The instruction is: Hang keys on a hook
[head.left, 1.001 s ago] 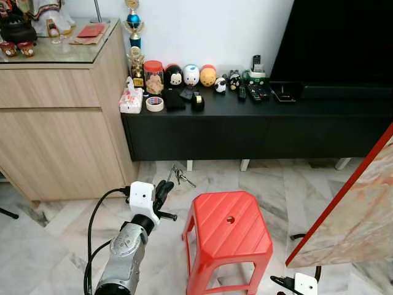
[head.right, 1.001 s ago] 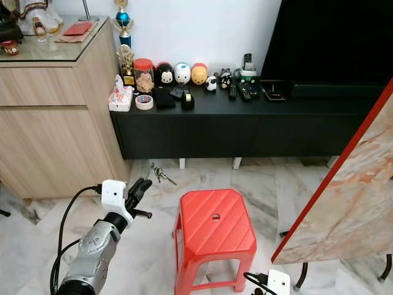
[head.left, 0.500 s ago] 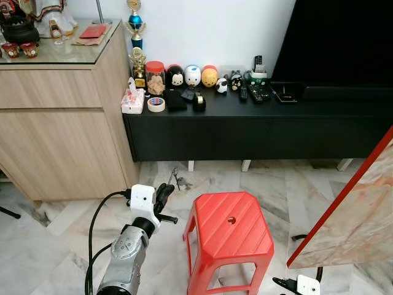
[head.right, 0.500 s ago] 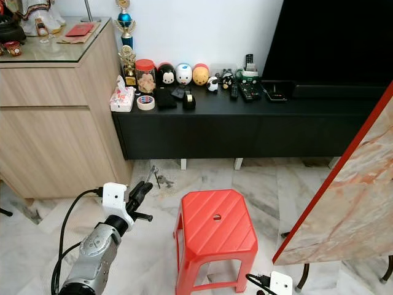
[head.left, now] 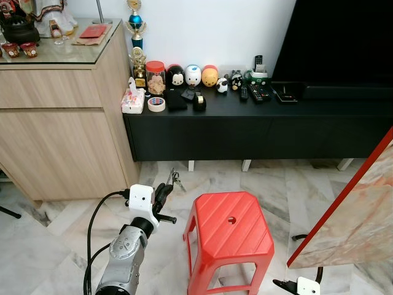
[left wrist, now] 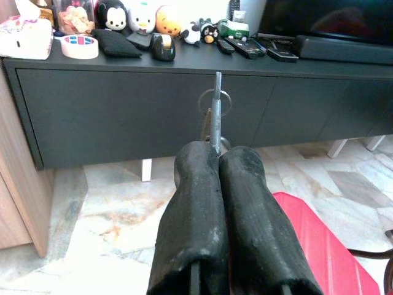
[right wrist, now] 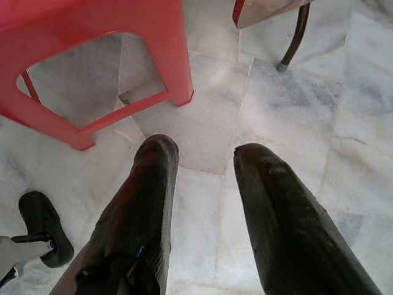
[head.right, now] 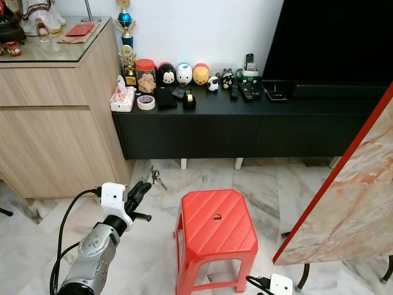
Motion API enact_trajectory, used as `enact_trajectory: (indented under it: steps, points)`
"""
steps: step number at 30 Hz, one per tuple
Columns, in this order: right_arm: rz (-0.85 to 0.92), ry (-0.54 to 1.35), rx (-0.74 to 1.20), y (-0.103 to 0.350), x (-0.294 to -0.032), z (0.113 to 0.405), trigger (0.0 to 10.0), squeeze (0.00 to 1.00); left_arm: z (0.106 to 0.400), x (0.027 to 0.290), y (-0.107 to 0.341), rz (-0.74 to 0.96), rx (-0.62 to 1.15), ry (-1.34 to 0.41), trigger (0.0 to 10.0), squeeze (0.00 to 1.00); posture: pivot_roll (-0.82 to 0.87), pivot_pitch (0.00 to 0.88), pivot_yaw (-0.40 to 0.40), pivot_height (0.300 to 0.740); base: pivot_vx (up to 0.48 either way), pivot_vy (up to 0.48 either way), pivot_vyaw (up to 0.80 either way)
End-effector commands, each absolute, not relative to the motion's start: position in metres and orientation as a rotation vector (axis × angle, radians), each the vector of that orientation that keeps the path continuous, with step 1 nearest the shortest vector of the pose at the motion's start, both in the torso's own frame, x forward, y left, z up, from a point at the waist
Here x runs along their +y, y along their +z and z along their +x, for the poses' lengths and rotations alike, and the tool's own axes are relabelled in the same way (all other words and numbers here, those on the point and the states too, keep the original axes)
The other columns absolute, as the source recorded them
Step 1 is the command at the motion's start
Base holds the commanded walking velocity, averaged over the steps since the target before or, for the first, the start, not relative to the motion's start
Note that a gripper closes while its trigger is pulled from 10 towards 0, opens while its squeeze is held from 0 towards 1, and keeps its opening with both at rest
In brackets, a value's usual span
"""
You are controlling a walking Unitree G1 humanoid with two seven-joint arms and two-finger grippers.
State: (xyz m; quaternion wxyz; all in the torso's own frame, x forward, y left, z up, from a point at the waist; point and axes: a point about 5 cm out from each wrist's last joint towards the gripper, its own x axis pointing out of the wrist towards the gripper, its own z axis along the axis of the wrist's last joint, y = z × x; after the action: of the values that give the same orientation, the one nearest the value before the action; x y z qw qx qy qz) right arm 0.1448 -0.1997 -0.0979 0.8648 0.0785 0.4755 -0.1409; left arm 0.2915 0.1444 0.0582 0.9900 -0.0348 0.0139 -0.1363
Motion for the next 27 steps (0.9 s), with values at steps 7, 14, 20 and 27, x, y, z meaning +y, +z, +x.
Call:
enact_trajectory:
  steps: [7, 14, 20, 27]
  points:
    - [0.154, -0.291, 1.001, -0.098, -0.199, 0.145, 10.0, 0.0, 0.291, 0.145, 0.058, -0.079, 0.029, -0.273, 10.0, 0.0, 0.01, 0.0, -0.069, 0.74, 0.0, 0.0, 0.0]
    - [0.159, -0.296, 1.016, -0.1, -0.199, 0.138, 10.0, 0.0, 0.291, 0.145, 0.059, -0.083, 0.027, -0.273, 10.0, 0.0, 0.01, 0.0, -0.069, 0.74, 0.0, 0.0, 0.0]
    - [0.154, -0.304, 1.019, -0.099, -0.209, 0.138, 10.0, 0.0, 0.292, 0.143, 0.059, -0.085, 0.025, -0.277, 10.0, 0.0, 0.01, 0.0, -0.069, 0.74, 0.0, 0.0, 0.0]
    - [0.152, -0.307, 1.016, -0.098, -0.213, 0.139, 10.0, 0.0, 0.292, 0.144, 0.06, -0.087, 0.024, -0.274, 10.0, 0.0, 0.01, 0.0, -0.07, 0.74, 0.0, 0.0, 0.0]
